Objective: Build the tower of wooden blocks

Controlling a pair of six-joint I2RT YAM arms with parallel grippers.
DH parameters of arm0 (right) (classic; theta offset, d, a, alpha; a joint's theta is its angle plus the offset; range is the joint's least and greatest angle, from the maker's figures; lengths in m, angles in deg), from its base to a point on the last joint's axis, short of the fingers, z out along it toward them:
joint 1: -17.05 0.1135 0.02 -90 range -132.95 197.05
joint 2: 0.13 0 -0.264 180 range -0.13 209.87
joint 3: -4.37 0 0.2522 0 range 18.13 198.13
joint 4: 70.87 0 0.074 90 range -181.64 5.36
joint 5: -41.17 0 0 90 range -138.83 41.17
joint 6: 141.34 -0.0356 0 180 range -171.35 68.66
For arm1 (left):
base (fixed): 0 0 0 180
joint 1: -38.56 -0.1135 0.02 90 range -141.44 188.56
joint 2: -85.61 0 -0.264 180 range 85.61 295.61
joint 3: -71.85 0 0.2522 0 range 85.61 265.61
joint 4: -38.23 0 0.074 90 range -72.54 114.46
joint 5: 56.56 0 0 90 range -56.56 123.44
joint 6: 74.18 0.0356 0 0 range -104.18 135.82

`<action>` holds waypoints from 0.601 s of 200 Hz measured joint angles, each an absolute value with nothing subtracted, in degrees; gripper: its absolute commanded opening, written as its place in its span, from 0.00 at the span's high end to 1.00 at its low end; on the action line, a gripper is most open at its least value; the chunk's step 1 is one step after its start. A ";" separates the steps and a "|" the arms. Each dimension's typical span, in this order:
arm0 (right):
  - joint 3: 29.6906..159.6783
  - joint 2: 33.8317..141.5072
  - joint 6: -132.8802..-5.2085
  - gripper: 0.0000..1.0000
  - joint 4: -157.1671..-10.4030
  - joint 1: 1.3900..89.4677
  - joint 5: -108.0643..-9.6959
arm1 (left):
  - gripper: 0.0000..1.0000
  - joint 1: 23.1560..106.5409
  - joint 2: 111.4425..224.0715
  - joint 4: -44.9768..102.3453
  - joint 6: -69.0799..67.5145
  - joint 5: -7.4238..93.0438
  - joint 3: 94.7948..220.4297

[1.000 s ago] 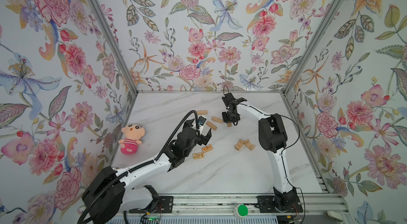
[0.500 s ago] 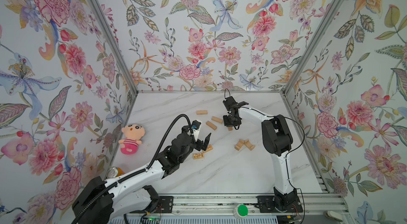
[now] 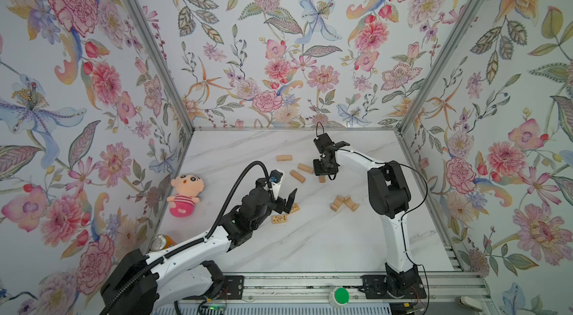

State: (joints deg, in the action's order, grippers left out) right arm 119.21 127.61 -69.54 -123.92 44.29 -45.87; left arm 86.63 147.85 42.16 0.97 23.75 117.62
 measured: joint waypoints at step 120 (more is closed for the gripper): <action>127.32 127.63 -65.80 0.52 -125.41 45.38 -49.80 | 0.01 86.66 147.85 40.45 1.91 23.57 118.39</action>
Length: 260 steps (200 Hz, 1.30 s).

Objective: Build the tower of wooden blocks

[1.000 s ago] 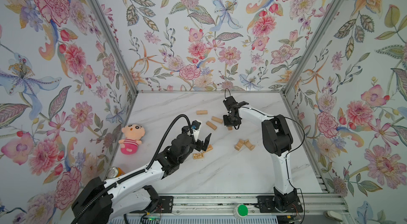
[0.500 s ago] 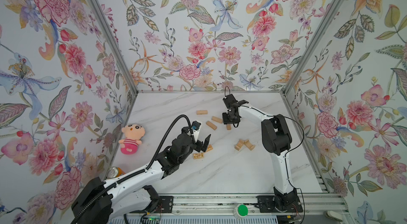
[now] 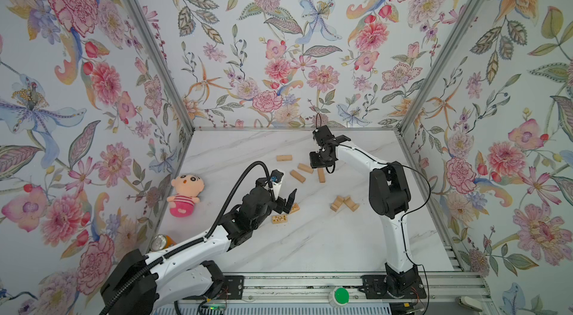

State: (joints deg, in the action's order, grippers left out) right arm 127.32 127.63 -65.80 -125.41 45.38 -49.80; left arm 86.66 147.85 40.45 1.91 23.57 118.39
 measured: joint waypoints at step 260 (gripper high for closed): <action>143.60 141.64 -60.25 0.48 -133.08 48.36 -49.47 | 0.01 86.74 153.88 40.15 6.44 22.76 120.55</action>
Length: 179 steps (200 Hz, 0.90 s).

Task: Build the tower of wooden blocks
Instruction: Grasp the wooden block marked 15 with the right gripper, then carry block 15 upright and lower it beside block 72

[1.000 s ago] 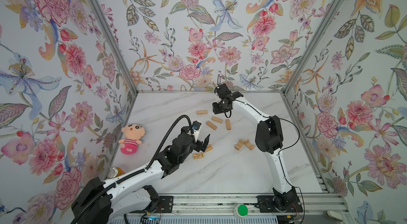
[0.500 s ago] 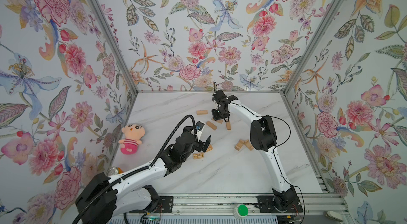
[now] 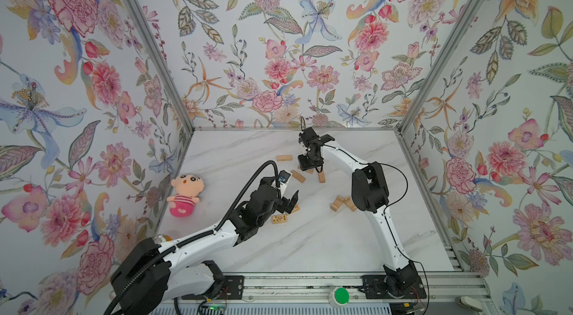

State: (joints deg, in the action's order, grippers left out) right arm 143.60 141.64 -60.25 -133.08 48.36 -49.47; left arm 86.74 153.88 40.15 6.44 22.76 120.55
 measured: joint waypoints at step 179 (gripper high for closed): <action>144.56 143.00 -60.80 0.76 -133.96 48.25 -45.52 | 0.01 86.85 151.61 41.37 6.35 22.76 120.07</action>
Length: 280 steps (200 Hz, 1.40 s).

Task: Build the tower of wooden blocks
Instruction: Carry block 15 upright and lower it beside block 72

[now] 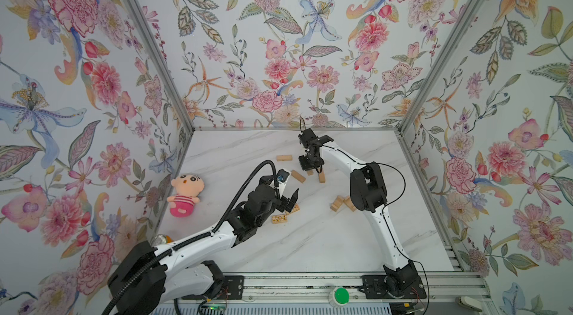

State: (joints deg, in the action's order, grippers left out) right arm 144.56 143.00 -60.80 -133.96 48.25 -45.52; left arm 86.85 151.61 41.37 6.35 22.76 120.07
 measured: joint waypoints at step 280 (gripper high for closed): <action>109.20 117.73 -66.87 0.75 -123.31 39.57 -45.28 | 0.01 93.28 147.81 39.84 -0.67 34.54 118.50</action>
